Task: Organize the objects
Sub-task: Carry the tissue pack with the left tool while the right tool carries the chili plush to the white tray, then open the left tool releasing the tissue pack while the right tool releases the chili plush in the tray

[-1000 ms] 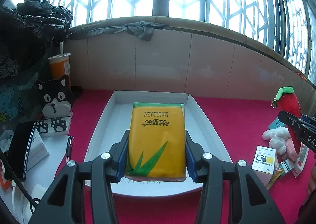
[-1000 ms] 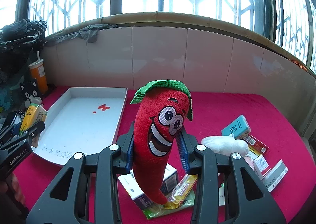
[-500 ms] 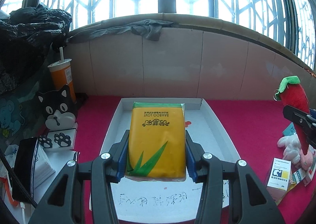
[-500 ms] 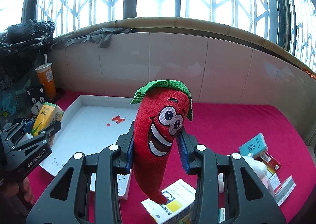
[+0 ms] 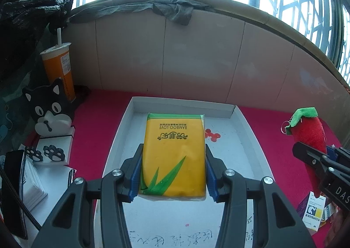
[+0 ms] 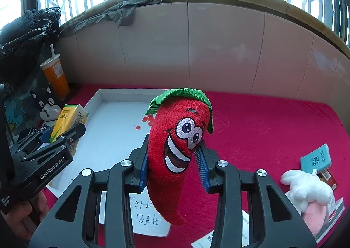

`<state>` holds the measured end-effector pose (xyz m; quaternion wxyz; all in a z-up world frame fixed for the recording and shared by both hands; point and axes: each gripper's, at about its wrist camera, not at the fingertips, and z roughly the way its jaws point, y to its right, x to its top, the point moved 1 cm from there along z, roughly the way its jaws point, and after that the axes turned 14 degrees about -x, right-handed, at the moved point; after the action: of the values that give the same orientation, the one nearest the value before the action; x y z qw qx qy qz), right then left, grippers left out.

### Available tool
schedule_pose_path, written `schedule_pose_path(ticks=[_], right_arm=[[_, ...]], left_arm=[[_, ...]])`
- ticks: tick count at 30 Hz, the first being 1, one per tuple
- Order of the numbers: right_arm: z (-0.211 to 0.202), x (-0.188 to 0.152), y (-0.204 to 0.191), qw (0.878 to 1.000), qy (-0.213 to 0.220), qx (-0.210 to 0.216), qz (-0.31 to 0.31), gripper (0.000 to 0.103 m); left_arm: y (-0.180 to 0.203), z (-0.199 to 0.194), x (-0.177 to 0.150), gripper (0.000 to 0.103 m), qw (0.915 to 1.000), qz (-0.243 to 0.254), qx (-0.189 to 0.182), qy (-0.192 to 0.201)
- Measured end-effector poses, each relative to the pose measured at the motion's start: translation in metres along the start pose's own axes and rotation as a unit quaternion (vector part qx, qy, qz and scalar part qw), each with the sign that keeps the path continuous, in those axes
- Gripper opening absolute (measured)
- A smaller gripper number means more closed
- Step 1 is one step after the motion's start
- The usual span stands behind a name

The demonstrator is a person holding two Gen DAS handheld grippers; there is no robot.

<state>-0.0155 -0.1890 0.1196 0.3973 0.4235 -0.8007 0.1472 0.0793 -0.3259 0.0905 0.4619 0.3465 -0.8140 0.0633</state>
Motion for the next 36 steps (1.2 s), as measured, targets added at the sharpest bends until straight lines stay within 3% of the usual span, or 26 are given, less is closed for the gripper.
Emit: schedule_pose_path(ticks=[11, 15, 23, 24, 26, 27, 28, 31, 36], right_arm=[[0.032, 0.019, -0.036, 0.999, -0.031, 0.008, 0.003, 0.037], [0.044, 0.019, -0.051, 0.999, -0.044, 0.022, -0.003, 0.037], [0.068, -0.002, -0.068, 0.997, -0.066, 0.016, -0.030, 0.040], [0.069, -0.003, -0.068, 0.997, -0.064, 0.017, -0.030, 0.043], [0.068, -0.004, -0.067, 0.998, -0.057, 0.017, -0.029, 0.057], [0.067, -0.004, -0.066, 0.998, -0.052, 0.018, -0.028, 0.067], [0.066, -0.004, -0.064, 0.998, -0.046, 0.014, -0.029, 0.084], [0.059, -0.004, -0.062, 0.999, -0.019, 0.015, -0.031, 0.101], [0.044, -0.007, -0.056, 0.999, 0.015, 0.008, -0.032, 0.103]], left_arm=[[-0.016, 0.023, 0.032, 0.049, 0.9999, 0.006, -0.005, -0.012], [-0.024, 0.034, 0.023, 0.049, 0.9992, -0.011, -0.020, -0.034], [-0.025, 0.042, 0.009, 0.050, 0.9989, -0.010, -0.005, -0.045], [-0.026, 0.040, 0.009, 0.050, 0.9990, -0.014, -0.012, -0.040], [-0.027, 0.038, 0.010, 0.061, 0.9991, -0.021, -0.019, -0.031], [-0.028, 0.034, 0.011, 0.089, 0.9993, -0.024, -0.019, -0.022], [-0.030, 0.031, 0.012, 0.103, 0.9995, -0.025, -0.018, -0.013], [-0.031, 0.022, 0.014, 0.103, 0.9994, -0.033, -0.010, 0.008], [-0.021, 0.000, 0.014, 0.103, 0.9988, -0.022, 0.020, 0.039]])
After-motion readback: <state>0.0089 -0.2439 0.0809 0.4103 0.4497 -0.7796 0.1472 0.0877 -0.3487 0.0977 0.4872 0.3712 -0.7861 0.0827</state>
